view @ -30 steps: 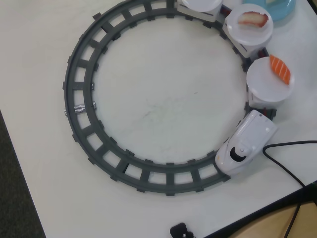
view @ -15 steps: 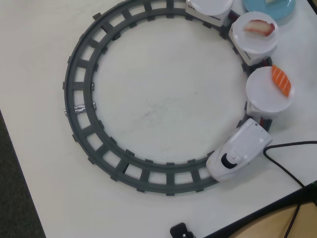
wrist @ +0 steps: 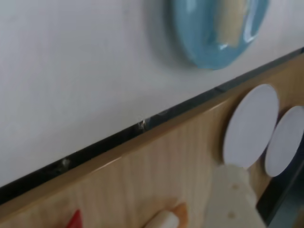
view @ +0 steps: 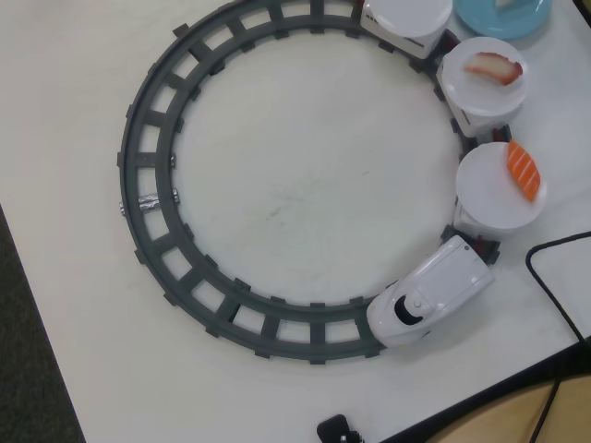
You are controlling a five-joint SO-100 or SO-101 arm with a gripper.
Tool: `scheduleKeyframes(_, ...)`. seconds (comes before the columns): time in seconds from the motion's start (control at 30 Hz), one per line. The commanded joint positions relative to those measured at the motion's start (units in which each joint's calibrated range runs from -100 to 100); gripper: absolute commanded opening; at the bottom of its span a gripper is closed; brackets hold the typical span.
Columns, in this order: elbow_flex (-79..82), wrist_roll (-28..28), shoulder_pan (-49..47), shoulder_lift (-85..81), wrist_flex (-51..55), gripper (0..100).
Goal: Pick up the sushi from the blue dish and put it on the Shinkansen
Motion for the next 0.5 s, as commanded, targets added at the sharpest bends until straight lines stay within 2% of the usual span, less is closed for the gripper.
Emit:
scheduleKeyframes(0.0,-15.6,-2.1,-1.3,14.9,-0.8,34)
scheduleKeyframes(0.23,-39.8,-5.2,-2.9,45.2,-0.1,34)
scheduleKeyframes(0.47,-56.0,-6.1,-6.4,68.0,3.0,34)
